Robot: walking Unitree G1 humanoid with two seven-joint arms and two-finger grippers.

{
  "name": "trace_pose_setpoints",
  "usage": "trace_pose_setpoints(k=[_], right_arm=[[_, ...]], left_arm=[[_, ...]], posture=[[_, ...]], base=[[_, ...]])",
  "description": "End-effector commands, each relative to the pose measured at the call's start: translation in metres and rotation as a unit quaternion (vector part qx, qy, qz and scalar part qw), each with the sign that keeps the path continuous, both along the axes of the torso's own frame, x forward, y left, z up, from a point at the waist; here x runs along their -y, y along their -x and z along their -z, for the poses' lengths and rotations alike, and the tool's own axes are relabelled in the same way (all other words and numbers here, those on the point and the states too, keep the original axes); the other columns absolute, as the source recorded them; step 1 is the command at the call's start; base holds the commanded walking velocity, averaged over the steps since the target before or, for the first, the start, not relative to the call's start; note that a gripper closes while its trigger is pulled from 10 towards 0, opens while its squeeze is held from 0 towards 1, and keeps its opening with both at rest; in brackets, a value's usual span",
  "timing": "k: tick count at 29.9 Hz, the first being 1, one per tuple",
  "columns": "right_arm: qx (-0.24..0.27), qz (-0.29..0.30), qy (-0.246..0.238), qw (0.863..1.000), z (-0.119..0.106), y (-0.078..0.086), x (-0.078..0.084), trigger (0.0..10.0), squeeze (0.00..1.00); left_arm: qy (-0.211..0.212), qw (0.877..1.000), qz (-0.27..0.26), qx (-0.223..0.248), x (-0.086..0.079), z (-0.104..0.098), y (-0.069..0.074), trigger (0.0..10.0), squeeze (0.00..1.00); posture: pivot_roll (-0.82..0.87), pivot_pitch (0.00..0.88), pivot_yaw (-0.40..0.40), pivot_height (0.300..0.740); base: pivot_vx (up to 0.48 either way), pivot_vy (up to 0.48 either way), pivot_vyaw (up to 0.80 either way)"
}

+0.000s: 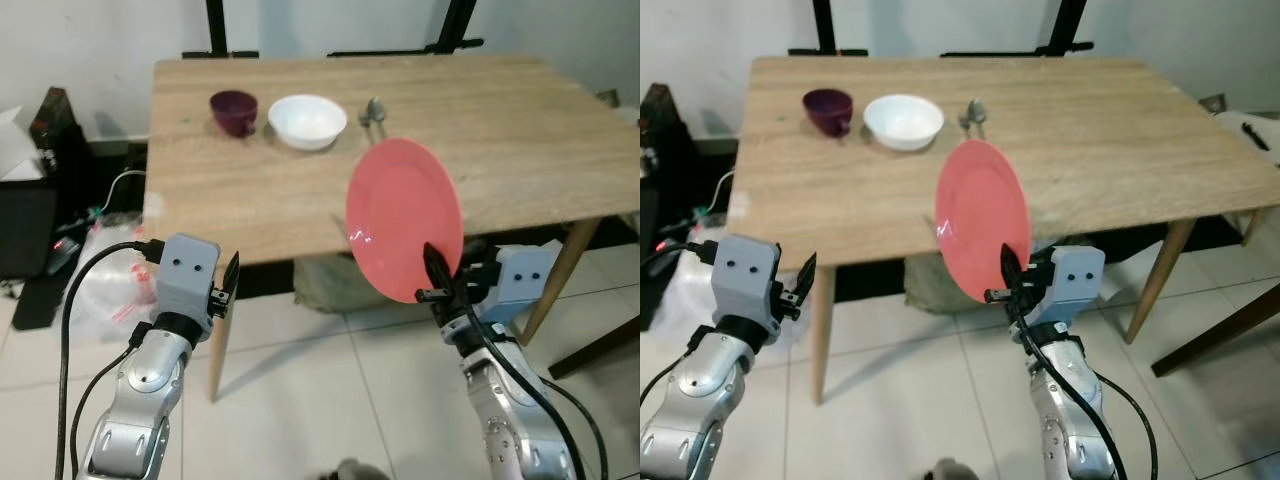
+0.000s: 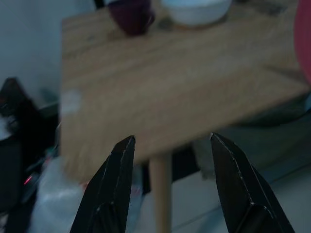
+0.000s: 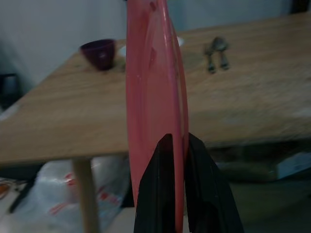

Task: Setting the table

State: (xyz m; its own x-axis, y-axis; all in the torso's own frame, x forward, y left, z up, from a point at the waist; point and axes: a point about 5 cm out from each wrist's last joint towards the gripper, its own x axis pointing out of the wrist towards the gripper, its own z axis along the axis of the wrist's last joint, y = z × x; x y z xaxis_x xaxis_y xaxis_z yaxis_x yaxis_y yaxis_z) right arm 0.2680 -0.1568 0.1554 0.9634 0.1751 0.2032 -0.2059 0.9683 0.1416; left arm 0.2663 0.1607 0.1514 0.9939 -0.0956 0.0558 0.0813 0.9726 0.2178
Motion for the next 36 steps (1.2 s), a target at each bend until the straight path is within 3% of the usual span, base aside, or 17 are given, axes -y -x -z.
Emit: trace_pose_setpoints(k=[1,36], right_arm=[[-0.018,0.009,0.004,1.0,0.0082,0.0022,0.0043,10.0,0.0],[-0.02,0.01,0.005,1.0,0.0098,0.0024,0.0041,10.0,0.0]], left_arm=[[0.0,1.0,0.005,-0.008,0.003,0.0034,0.0015,10.0,0.0],[0.006,1.0,0.006,-0.011,0.0054,0.0041,0.0009,10.0,0.0]], posture=[[-0.11,0.026,0.029,0.74],[-0.11,0.03,0.028,0.74]], base=[[-0.368,0.0,0.0],[-0.36,0.0,0.0]])
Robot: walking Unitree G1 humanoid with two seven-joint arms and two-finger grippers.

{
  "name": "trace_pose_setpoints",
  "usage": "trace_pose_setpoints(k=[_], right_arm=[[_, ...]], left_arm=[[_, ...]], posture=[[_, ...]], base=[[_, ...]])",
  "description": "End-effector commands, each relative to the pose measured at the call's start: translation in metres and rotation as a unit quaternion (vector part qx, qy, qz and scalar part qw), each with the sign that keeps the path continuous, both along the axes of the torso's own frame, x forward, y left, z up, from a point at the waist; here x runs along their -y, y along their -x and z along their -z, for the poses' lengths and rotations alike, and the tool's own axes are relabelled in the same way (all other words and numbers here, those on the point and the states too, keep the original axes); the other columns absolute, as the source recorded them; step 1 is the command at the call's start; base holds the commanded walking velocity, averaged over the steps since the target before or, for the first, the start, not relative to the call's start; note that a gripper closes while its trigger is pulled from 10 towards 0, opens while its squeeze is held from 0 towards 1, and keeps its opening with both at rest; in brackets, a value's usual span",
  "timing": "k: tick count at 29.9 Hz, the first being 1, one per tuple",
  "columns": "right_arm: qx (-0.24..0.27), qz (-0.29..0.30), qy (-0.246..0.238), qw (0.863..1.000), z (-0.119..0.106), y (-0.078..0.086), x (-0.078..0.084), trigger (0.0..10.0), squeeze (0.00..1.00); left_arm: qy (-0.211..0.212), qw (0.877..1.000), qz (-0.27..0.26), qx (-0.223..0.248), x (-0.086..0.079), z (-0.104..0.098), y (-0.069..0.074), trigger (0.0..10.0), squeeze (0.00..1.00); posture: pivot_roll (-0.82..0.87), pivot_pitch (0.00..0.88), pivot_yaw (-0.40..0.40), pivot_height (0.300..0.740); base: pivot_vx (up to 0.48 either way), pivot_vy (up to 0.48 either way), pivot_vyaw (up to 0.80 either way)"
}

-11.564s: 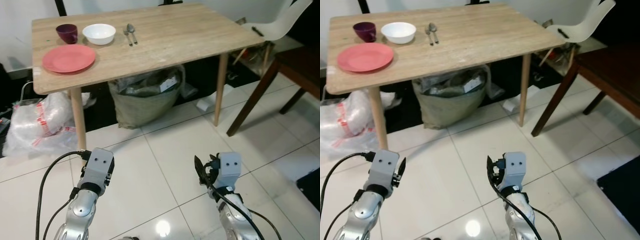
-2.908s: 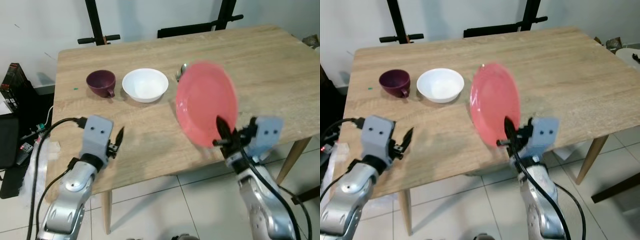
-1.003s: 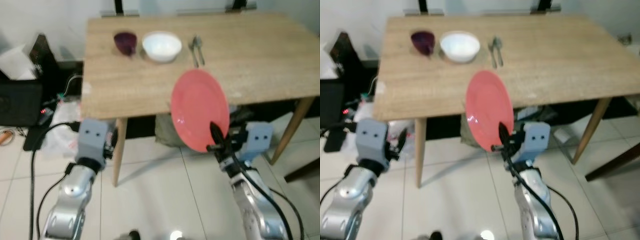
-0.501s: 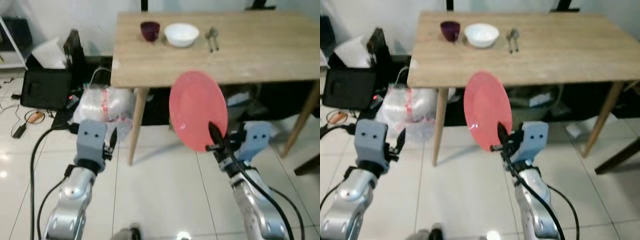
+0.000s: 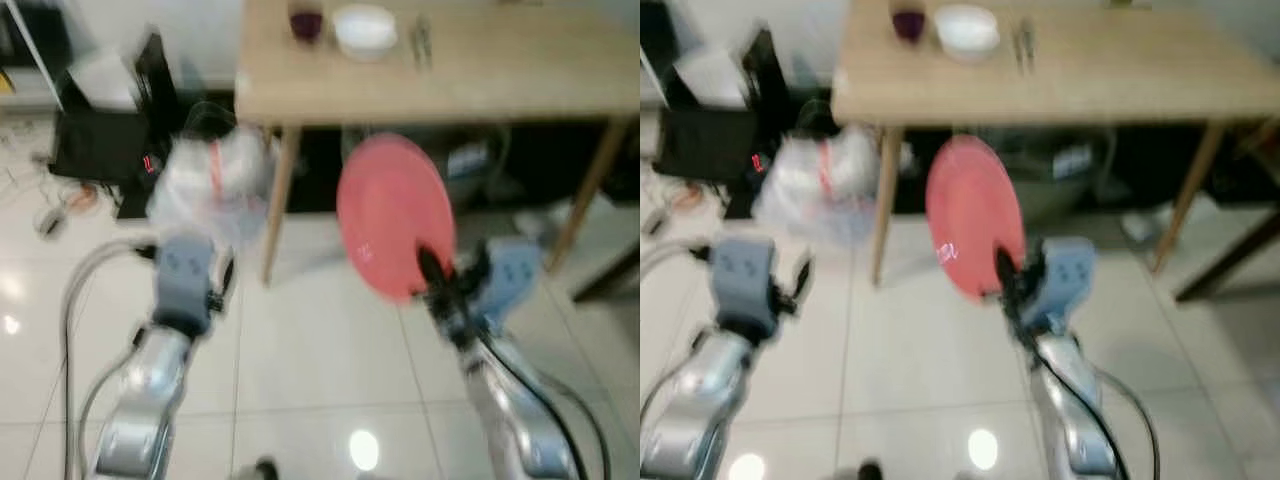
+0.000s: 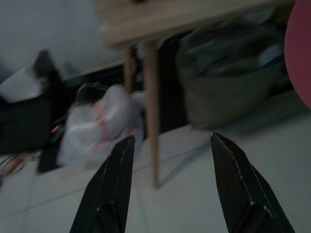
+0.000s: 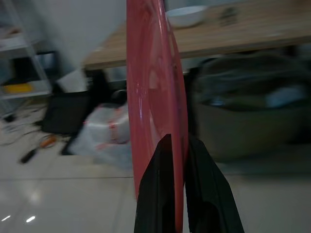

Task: Setting the table

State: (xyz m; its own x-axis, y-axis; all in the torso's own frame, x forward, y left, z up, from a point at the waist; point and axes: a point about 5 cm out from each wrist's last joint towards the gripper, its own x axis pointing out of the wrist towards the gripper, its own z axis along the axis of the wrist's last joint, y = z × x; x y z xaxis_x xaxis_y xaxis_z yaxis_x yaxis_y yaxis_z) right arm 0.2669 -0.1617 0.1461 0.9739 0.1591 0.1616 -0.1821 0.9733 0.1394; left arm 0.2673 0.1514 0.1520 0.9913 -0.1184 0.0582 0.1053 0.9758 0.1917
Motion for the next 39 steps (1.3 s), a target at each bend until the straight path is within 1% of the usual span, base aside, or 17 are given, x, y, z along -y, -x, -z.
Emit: trace_pose_setpoints(k=[1,17,24,25,30,39], right_arm=[[0.0,0.001,-0.001,1.0,0.0005,0.0014,-0.0009,10.0,0.0],[-0.001,0.0,-0.001,1.0,0.0013,0.0014,-0.0009,10.0,0.0],[-0.002,0.001,0.0,1.0,0.0019,0.0016,-0.0009,10.0,0.0],[-0.002,0.002,-0.001,1.0,0.002,0.0018,-0.0008,10.0,0.0],[-0.003,0.002,-0.003,1.0,0.0023,0.0019,-0.0006,10.0,0.0],[-0.006,0.002,-0.001,1.0,0.0047,0.0022,-0.0011,10.0,0.0]], left_arm=[[-0.007,1.0,-0.006,-0.011,-0.0039,0.0047,0.002,10.0,0.0],[-0.006,1.0,-0.004,-0.013,-0.0029,0.0052,0.0014,10.0,0.0],[0.001,1.0,-0.001,-0.025,-0.0022,0.0078,0.0009,10.0,0.0],[0.008,1.0,0.001,-0.03,-0.0018,0.0087,0.001,10.0,0.0],[0.016,0.999,0.0,-0.033,-0.001,0.0088,0.0002,10.0,0.0],[0.007,0.999,-0.007,-0.037,-0.0027,0.01,-0.0007,10.0,0.0]], posture=[[-0.11,0.03,0.028,0.74],[-0.11,0.028,0.029,0.74],[-0.12,0.023,0.031,0.74],[-0.12,0.021,0.033,0.74],[-0.12,0.021,0.033,0.74],[-0.12,0.02,0.033,0.74]], base=[[-0.345,0.0,0.0],[-0.322,0.0,0.0],[0.0,0.0,0.0],[0.0,0.0,0.0],[0.0,0.0,0.0],[0.0,0.0,0.0]])
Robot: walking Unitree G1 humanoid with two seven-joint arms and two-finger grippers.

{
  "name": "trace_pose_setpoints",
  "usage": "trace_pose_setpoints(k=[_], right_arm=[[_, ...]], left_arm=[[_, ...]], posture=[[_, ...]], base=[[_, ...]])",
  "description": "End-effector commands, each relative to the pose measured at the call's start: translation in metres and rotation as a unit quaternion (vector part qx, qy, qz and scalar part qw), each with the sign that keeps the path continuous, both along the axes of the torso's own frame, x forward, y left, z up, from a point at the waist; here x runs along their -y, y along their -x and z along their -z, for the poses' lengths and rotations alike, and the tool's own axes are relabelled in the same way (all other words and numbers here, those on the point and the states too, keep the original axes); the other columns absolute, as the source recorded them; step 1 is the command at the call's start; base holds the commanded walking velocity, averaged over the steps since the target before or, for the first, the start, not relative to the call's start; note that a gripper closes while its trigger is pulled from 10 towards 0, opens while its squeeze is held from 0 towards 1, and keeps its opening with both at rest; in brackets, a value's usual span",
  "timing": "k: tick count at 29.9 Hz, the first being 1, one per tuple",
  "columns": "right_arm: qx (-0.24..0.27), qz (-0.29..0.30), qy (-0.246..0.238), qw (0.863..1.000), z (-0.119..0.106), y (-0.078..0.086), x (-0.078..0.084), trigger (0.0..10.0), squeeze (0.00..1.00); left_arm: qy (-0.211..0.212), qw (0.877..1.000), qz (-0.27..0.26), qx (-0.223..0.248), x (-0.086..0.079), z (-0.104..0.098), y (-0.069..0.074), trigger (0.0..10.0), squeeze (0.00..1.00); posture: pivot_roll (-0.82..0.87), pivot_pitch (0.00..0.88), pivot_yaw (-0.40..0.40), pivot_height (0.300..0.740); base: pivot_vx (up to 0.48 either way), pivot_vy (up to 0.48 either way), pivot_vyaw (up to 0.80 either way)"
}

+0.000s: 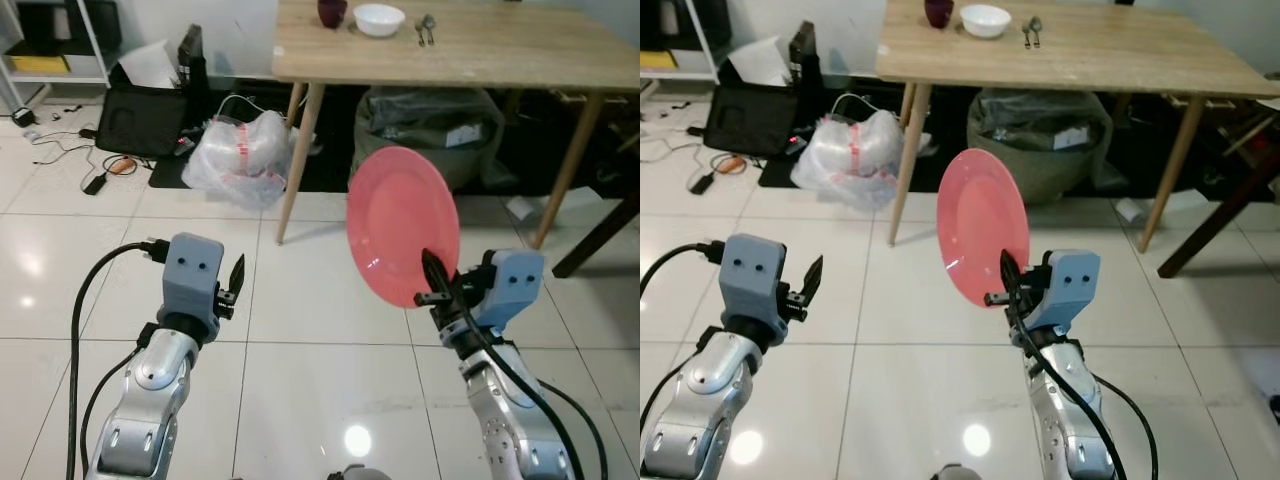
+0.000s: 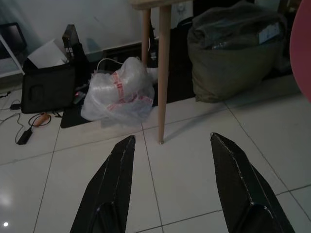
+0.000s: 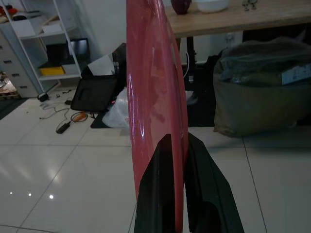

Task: Setting the table

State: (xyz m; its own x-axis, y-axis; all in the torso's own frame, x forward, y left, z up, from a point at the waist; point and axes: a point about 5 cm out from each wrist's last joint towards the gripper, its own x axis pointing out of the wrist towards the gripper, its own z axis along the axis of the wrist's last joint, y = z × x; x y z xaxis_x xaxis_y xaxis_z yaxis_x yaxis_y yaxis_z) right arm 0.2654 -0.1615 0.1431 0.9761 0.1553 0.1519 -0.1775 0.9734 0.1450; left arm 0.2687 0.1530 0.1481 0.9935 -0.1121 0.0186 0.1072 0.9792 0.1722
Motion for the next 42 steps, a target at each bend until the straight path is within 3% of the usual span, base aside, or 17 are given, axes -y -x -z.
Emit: trace_pose_setpoints(k=[1,10,15,30,42], right_arm=[[-0.001,0.0,0.0,1.0,0.002,0.001,-0.001,10.0,0.0],[-0.012,0.003,-0.005,1.0,0.005,0.001,0.0,10.0,0.0],[-0.012,0.003,-0.002,1.0,0.005,0.001,0.0,10.0,0.0],[-0.014,0.005,-0.009,1.0,0.006,0.002,0.0,10.0,0.0],[-0.016,0.007,-0.011,1.0,0.007,0.002,0.0,10.0,0.0]], left_arm=[[-0.001,1.0,-0.004,-0.017,-0.001,0.006,0.001,10.0,0.0],[-0.004,1.0,-0.005,-0.016,0.0,0.006,0.0,10.0,0.0],[-0.028,0.999,0.002,-0.025,0.005,0.012,0.002,10.0,0.0],[-0.027,0.999,-0.002,-0.02,0.007,0.01,-0.002,10.0,0.0],[-0.022,0.999,0.024,-0.022,0.013,0.008,-0.003,10.0,0.0]], posture=[[-0.12,0.02,0.033,0.74],[-0.12,0.027,0.034,0.74],[-0.12,0.031,0.033,0.74],[-0.12,0.035,0.034,0.74],[-0.12,0.035,0.036,0.74]], base=[[0.0,0.0,0.0],[0.0,0.0,-0.41],[0.0,0.0,-0.8],[0.0,0.0,-0.8],[0.0,0.0,-0.8]])
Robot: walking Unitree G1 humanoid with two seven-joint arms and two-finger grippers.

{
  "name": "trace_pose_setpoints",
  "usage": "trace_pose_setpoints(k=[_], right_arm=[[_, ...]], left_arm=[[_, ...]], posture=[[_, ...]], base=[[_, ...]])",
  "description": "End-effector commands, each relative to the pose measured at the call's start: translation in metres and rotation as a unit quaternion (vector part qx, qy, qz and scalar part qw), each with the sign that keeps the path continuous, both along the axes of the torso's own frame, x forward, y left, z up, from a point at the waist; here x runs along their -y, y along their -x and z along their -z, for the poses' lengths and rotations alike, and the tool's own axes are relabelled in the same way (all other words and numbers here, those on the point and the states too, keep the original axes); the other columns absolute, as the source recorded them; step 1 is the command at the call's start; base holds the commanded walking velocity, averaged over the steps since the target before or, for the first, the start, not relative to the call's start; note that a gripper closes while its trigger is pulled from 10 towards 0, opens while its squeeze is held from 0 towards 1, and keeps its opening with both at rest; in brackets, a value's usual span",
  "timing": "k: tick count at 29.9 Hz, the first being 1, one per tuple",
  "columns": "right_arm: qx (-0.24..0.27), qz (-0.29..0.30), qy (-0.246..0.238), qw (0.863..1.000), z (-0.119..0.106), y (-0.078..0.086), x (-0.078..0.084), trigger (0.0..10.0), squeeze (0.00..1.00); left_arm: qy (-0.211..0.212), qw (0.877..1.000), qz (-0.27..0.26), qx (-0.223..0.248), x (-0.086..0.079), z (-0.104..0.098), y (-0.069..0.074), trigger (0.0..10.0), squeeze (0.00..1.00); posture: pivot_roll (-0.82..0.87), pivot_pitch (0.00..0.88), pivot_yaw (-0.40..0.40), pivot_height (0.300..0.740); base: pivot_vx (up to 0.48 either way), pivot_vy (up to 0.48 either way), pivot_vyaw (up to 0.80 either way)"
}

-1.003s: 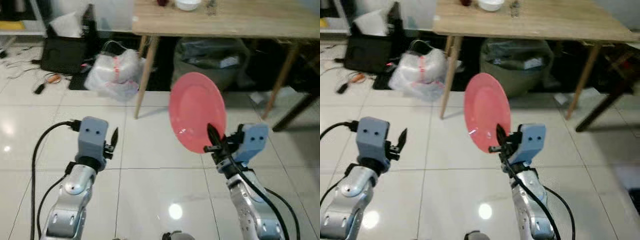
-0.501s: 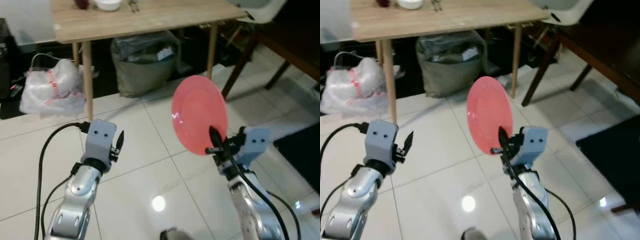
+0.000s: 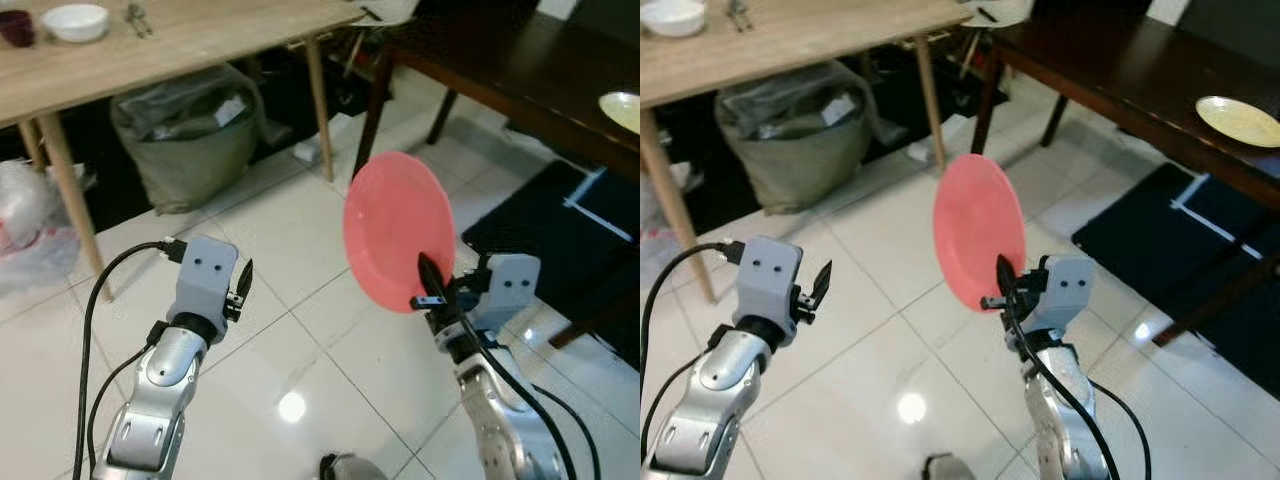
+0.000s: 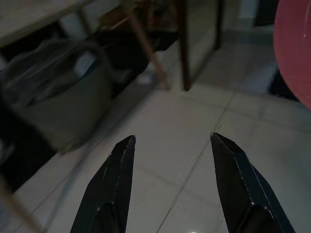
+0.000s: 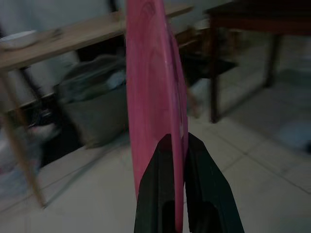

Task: Setting the table

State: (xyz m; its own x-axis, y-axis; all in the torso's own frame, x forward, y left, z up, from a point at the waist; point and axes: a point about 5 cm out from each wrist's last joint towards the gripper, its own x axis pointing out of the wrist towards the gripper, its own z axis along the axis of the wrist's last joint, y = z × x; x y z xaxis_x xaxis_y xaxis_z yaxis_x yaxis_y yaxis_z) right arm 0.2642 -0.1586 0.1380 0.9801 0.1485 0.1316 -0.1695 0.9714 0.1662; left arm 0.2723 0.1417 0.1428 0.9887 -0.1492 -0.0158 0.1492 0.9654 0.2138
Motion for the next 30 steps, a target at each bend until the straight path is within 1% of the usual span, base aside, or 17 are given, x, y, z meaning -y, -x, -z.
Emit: trace_pose_setpoints(k=[1,14,21,23,26,30], right_arm=[[-0.004,0.005,-0.002,1.0,0.001,0.001,0.003,10.0,0.0],[-0.005,0.004,-0.003,1.0,0.002,0.0,0.003,10.0,0.0],[-0.004,0.002,-0.004,1.0,0.001,-0.001,0.002,10.0,0.0],[0.001,-0.009,-0.007,1.0,-0.001,-0.002,-0.001,10.0,0.0],[0.011,-0.036,-0.04,0.998,-0.009,-0.004,-0.009,10.0,0.0],[0.017,-0.042,-0.045,0.998,-0.012,-0.005,-0.01,10.0,0.0]], left_arm=[[0.0,1.0,0.006,-0.006,0.001,0.002,0.001,10.0,0.0],[-0.001,1.0,0.008,0.004,0.002,-0.002,-0.001,10.0,0.0],[-0.007,1.0,0.001,0.013,0.002,-0.004,-0.002,10.0,0.0],[-0.014,1.0,-0.012,0.023,-0.001,-0.005,-0.004,10.0,0.0],[-0.014,0.999,-0.018,0.029,-0.001,-0.007,-0.007,10.0,0.0],[-0.014,0.999,-0.017,0.031,-0.001,-0.007,-0.008,10.0,0.0]], posture=[[-0.12,0.035,0.036,0.74],[-0.12,0.034,0.034,0.74],[-0.12,0.035,0.035,0.74],[-0.12,0.033,0.034,0.74],[-0.12,0.026,0.033,0.74],[-0.12,0.023,0.033,0.74]], base=[[0.0,0.0,-0.8],[0.0,0.0,-0.8],[0.0,0.0,-0.79],[0.341,0.0,0.0],[0.48,0.0,0.0],[0.48,0.0,0.0]])
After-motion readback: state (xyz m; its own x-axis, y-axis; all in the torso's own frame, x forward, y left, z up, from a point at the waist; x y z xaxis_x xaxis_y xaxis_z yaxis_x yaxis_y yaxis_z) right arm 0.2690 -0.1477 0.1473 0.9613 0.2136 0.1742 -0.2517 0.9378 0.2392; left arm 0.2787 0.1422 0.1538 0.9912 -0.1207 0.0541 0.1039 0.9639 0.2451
